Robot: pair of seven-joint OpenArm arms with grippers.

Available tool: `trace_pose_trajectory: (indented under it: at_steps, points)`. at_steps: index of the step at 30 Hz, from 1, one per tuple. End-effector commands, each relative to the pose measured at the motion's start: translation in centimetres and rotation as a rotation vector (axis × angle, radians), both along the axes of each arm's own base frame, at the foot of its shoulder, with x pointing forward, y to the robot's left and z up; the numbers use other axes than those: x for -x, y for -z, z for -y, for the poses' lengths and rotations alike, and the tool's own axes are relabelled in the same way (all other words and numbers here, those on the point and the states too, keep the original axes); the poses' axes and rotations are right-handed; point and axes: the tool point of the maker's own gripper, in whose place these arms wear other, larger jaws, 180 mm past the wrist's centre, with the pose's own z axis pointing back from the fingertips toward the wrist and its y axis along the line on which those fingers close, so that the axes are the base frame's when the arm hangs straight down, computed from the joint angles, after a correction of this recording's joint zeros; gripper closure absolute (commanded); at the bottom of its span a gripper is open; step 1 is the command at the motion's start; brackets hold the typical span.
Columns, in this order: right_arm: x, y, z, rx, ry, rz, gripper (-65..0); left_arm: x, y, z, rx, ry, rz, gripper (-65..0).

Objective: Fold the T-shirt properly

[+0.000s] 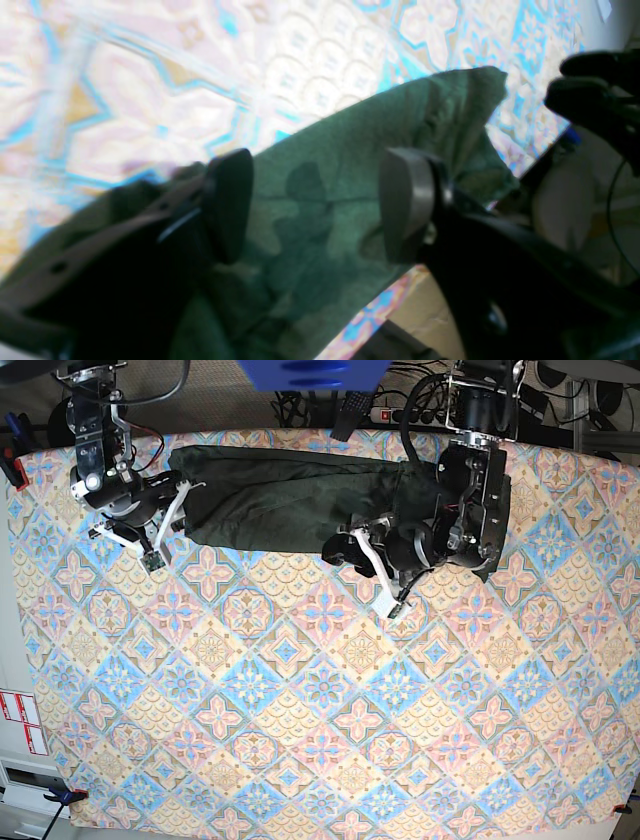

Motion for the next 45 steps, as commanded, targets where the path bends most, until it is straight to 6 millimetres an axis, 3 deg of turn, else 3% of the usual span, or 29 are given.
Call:
trace_pose_trajectory:
  at_steps: [1,5,10,18,25,39,45]
  points:
    - [-0.5,-0.6,0.2,0.002,-0.003,0.021,-21.4,-0.9,-2.0,-0.5,0.006,-0.003,0.071,-35.7]
    - [-0.2,-0.5,0.3,0.008,0.0,0.001,-21.9,-0.4,-3.0,-3.5,-0.051,-0.028,0.118,-33.4]
    - [0.8,1.0,0.8,0.002,0.024,-0.071,-30.4,0.4,-3.5,-7.7,-0.137,-0.065,0.144,-33.2]
    - [-0.9,2.5,-1.8,-0.31,0.128,-0.138,-32.9,1.7,-2.5,-12.4,-0.219,-0.125,0.108,-33.2]
    - [-0.2,4.0,0.1,-0.409,0.269,-0.188,-33.3,2.2,-2.2,-12.5,-0.222,-0.124,0.096,-33.2]
    - [2.7,7.6,0.3,-0.488,0.382,-0.328,-33.4,2.2,-2.2,-12.2,-0.218,-0.121,0.094,-33.2]
    - [2.5,8.7,-0.8,-0.563,0.434,-0.369,-33.1,2.3,-2.1,-12.2,-0.218,-0.12,0.093,-33.2]
